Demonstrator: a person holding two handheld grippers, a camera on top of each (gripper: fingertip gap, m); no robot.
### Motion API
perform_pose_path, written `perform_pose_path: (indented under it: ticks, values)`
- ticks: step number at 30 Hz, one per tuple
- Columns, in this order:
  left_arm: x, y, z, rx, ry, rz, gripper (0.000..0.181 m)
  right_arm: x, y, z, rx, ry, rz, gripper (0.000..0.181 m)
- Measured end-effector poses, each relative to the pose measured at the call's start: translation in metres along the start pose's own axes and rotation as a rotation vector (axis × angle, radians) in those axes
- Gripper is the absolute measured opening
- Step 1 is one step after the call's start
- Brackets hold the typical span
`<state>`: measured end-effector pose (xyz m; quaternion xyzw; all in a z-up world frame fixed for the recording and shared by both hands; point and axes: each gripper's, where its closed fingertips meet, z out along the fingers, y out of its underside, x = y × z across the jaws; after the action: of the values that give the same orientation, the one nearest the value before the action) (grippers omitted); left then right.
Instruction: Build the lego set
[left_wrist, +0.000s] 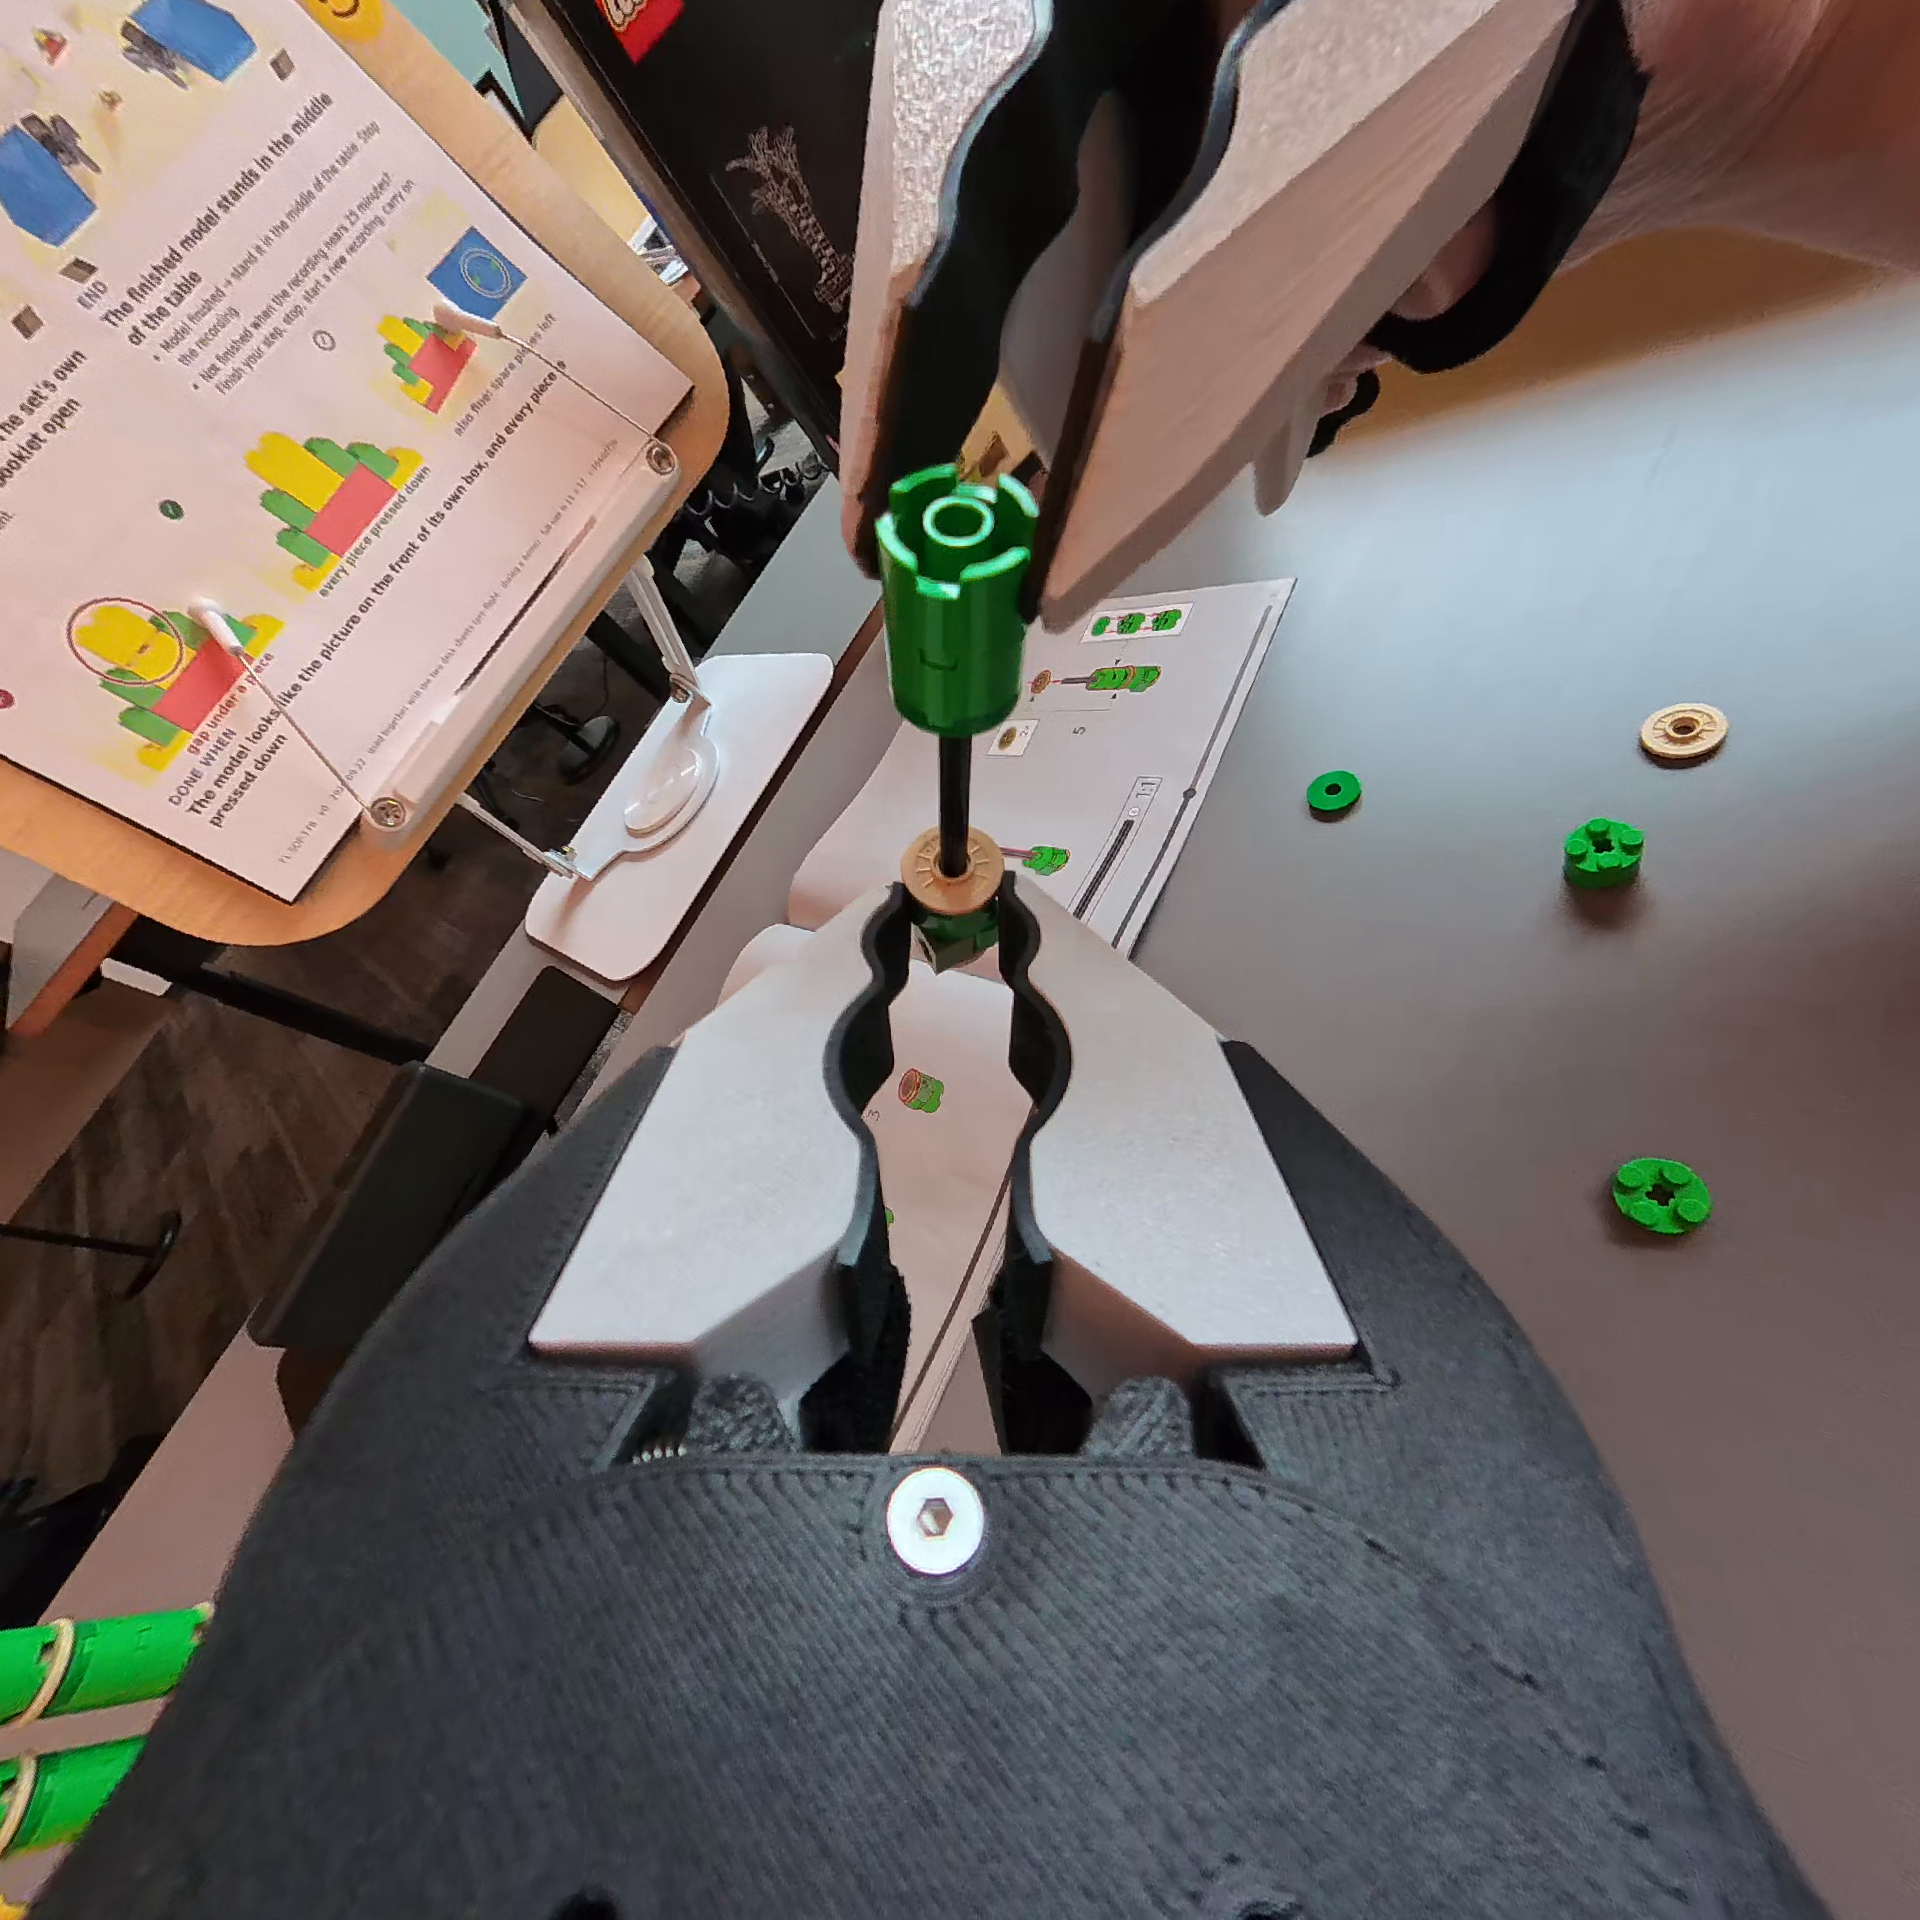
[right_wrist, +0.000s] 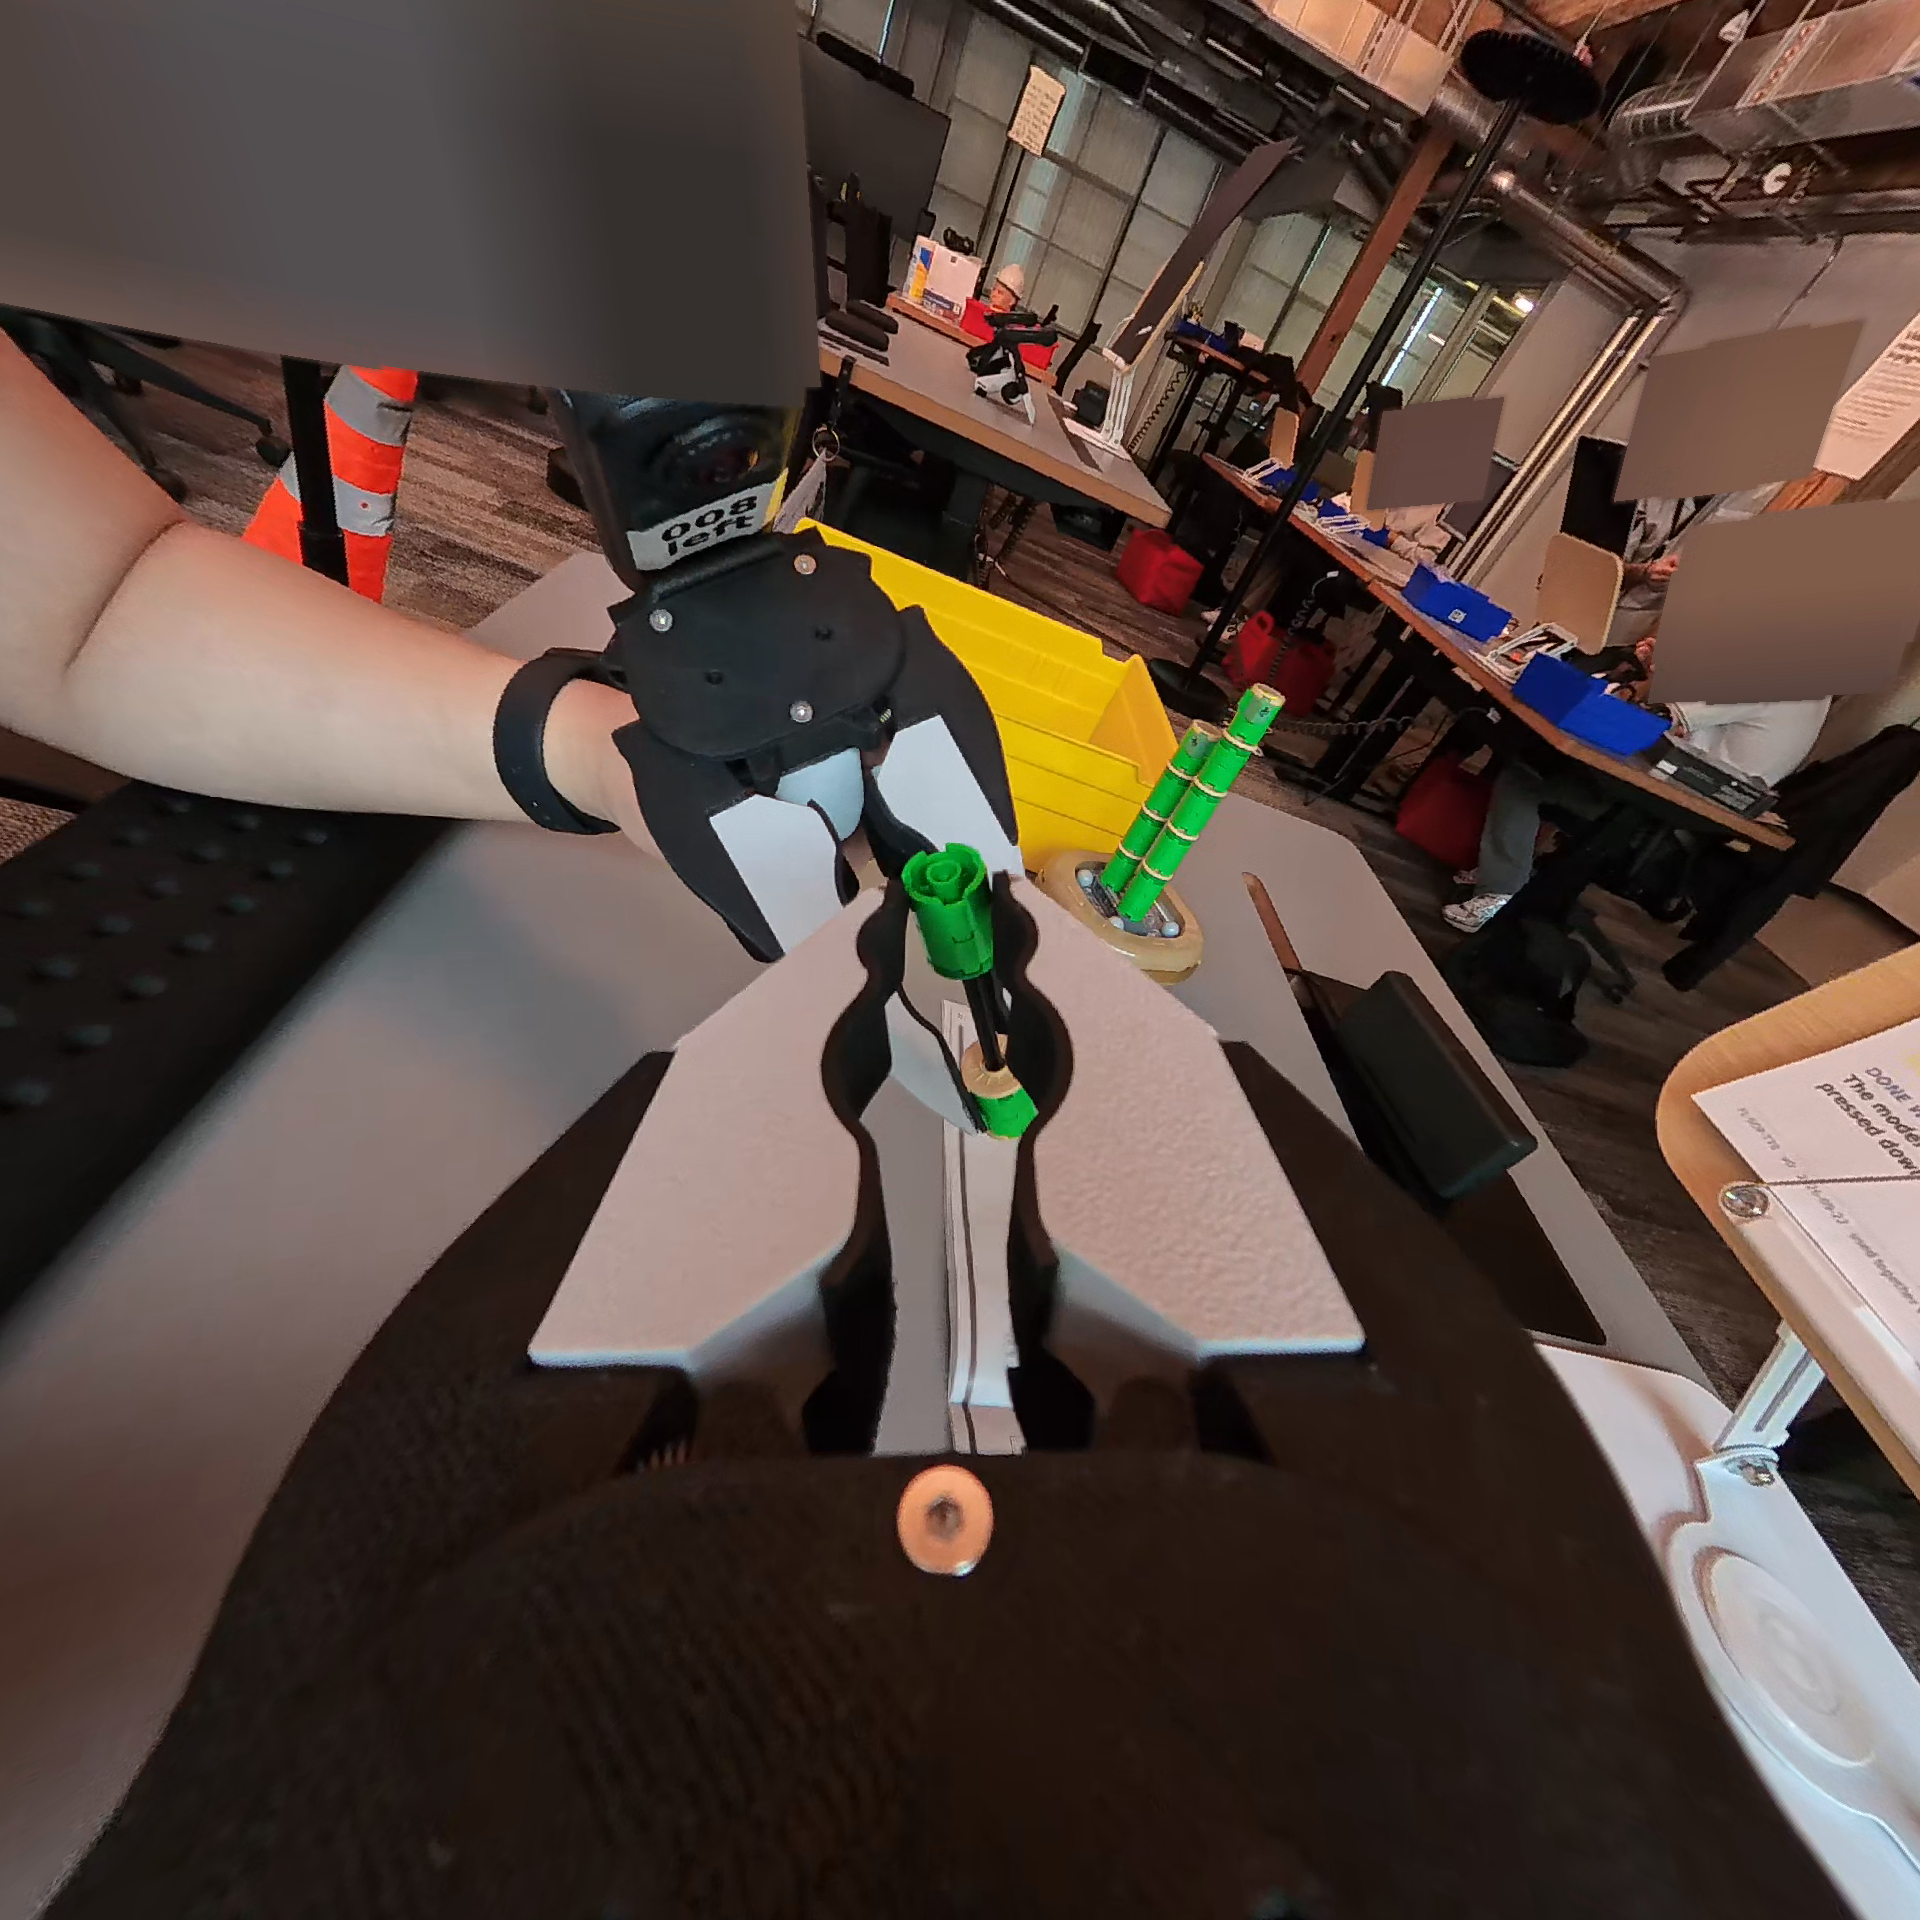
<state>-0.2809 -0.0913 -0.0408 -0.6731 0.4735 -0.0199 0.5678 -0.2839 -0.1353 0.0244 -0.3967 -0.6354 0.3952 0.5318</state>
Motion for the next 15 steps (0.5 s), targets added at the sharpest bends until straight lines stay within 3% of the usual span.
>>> perform_pose_path:
  ticks: [1, 7, 9, 12, 15]
  values:
    - [0.0, 0.0, 0.0, -0.001, -0.005, 0.004, 0.015, -0.001, 0.0, 0.0, -0.003, -0.002, -0.002, 0.016]
    - [0.008, 0.005, 0.003, -0.022, 0.079, -0.048, 0.015, 0.002, 0.007, 0.004, -0.039, 0.012, 0.011, 0.018]
    - [0.01, 0.006, 0.0, -0.015, 0.139, -0.107, 0.015, 0.007, 0.007, 0.007, -0.031, 0.037, 0.036, 0.048]
    - [0.011, 0.021, -0.007, -0.068, 0.249, -0.211, 0.015, 0.008, -0.001, 0.008, -0.004, 0.054, 0.022, 0.069]
    - [0.015, 0.026, -0.021, -0.073, 0.376, -0.324, 0.015, 0.01, 0.003, 0.014, -0.07, 0.12, -0.089, 0.095]
